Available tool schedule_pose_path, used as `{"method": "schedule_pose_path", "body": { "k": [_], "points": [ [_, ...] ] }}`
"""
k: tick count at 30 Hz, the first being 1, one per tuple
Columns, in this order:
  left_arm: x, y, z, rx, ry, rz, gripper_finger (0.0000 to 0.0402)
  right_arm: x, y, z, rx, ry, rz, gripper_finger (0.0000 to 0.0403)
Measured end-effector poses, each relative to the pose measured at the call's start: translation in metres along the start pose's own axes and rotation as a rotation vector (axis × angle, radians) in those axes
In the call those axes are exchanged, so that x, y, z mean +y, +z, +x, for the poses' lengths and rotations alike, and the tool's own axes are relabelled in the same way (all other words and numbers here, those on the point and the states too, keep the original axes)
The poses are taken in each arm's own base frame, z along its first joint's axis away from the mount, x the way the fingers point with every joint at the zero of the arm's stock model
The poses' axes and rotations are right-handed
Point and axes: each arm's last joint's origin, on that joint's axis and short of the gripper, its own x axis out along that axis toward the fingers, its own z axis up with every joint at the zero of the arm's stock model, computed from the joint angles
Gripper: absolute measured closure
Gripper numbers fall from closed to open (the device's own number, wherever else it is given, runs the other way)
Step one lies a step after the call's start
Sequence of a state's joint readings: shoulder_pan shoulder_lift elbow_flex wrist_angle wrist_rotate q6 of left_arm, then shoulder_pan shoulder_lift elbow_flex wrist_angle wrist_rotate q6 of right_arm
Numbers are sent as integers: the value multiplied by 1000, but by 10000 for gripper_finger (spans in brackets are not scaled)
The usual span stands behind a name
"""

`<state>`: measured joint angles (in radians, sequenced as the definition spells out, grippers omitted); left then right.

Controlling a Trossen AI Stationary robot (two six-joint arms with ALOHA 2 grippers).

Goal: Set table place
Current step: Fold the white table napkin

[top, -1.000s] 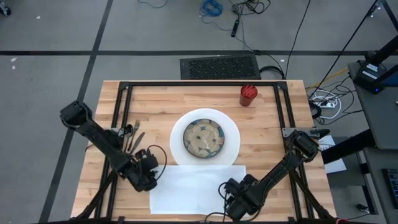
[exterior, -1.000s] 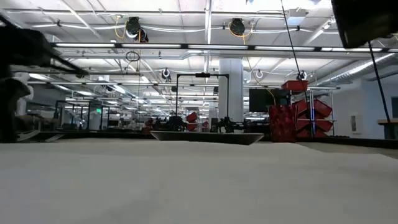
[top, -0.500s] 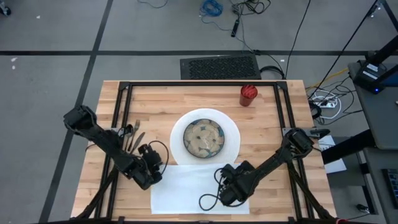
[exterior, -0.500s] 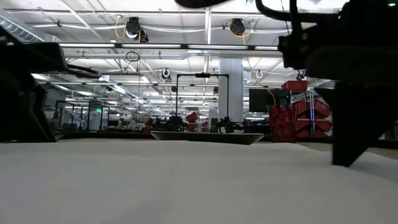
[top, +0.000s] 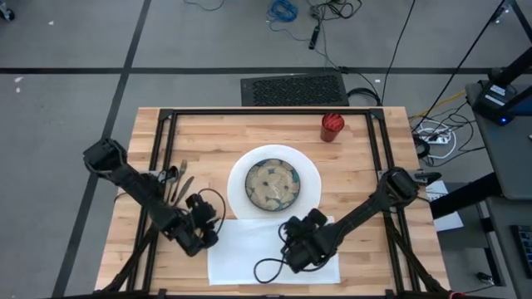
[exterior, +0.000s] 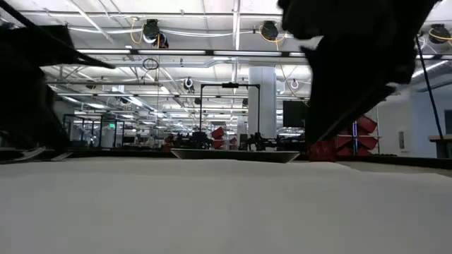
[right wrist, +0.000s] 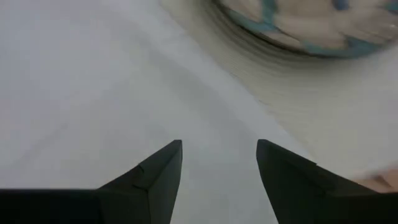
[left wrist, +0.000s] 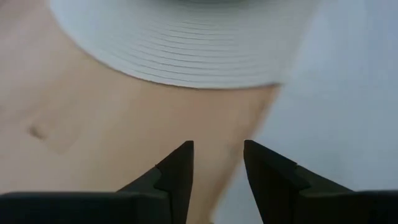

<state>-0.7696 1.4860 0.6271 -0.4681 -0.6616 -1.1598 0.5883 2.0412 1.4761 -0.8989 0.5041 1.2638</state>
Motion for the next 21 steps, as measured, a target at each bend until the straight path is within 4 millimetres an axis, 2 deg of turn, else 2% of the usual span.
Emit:
{"method": "schedule_pose_path", "body": {
  "k": [2, 7, 14, 17, 21],
  "points": [
    [-2, -5, -4, 20, -23, 34, 274, 4, 2, 7, -8, 21, -25, 209],
    [-6, -14, -8, 55, -69, 68, 274, 13, 6, 7, -46, 108, -47, 209],
    [13, -26, 15, 53, 46, 9, 274, 26, 2, 4, -135, 179, -82, 209],
    [19, -26, 15, 66, 95, 10, 274, 33, -3, 14, -160, 185, -110, 209],
    [19, -25, 7, 100, 61, 14, 274, 46, -12, 35, -141, 240, -145, 209]
  ]
}}
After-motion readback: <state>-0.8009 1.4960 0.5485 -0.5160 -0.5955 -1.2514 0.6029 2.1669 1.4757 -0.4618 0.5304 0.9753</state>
